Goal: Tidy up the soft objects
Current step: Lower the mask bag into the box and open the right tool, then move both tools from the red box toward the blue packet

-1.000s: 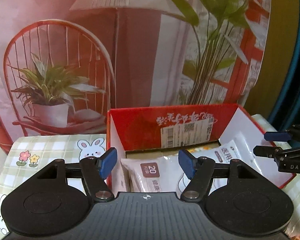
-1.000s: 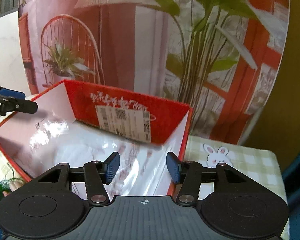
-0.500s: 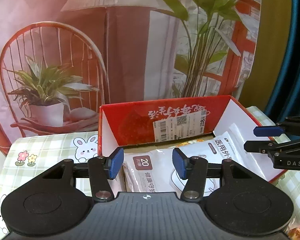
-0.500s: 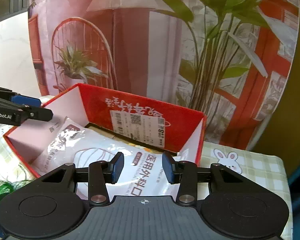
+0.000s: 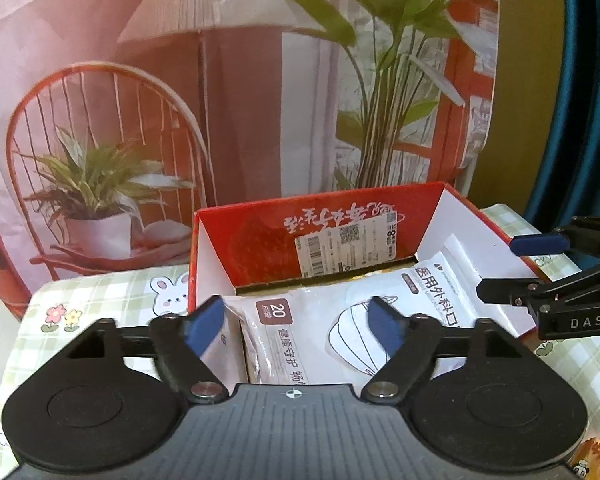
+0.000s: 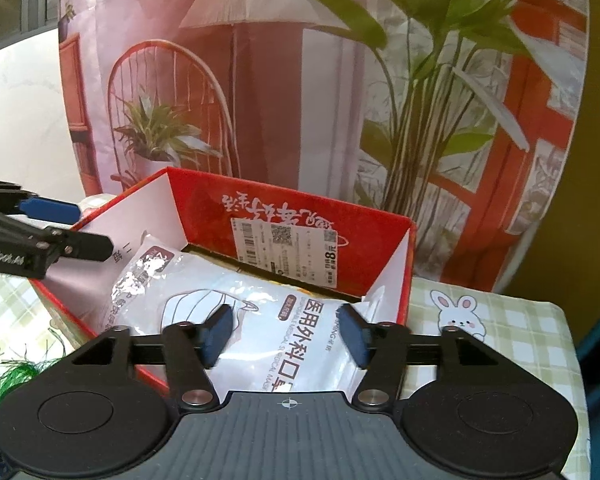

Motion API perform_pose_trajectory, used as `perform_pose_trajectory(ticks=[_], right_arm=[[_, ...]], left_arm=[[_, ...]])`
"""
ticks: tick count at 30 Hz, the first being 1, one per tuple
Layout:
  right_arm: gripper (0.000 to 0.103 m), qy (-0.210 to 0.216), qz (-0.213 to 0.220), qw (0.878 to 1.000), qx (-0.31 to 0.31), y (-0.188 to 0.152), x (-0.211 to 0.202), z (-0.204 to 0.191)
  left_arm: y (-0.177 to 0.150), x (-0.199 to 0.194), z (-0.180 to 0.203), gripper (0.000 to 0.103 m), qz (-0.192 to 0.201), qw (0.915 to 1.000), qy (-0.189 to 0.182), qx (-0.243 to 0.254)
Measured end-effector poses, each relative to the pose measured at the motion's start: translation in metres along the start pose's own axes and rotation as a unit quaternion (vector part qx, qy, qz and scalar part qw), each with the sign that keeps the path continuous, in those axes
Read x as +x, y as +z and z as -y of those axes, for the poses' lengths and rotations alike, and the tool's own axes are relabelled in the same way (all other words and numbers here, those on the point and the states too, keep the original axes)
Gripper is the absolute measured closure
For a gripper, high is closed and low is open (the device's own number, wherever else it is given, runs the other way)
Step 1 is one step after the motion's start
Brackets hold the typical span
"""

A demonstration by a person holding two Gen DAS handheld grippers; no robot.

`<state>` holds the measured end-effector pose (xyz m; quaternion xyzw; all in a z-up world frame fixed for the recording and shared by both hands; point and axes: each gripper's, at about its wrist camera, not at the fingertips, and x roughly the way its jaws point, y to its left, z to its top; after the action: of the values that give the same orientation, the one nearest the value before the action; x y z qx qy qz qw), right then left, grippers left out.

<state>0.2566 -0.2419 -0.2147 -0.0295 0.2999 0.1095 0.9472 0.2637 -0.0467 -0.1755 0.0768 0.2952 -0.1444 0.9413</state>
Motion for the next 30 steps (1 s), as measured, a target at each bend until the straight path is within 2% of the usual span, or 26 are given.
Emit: perform_pose_trajectory(ticks=[1,3,5,9,30], right_arm=[[0.033,-0.002,0.003,1.0,0.001,0.0,-0.003,-0.001],[0.024,-0.005,0.009,1.0,0.002,-0.001,-0.007,-0.002],[0.013,-0.008,0.012,1.0,0.004,-0.002,-0.012,-0.003],[0.0,-0.01,0.017,1.0,0.009,-0.006,-0.022,-0.005],[0.0,-0.025,0.028,0.998,0.043,-0.027,-0.074,-0.004]], left_arm=[[0.0,-0.003,0.0,0.009,0.003,1.0,0.003,0.001],[0.0,-0.009,0.003,0.003,0.009,0.9999,0.014,0.003],[-0.001,-0.015,0.003,0.003,0.016,0.9998,0.015,-0.003],[-0.003,-0.022,0.002,0.0,0.011,0.9995,0.007,-0.028],[-0.028,-0.079,0.027,0.0,0.013,0.999,0.026,-0.035]])
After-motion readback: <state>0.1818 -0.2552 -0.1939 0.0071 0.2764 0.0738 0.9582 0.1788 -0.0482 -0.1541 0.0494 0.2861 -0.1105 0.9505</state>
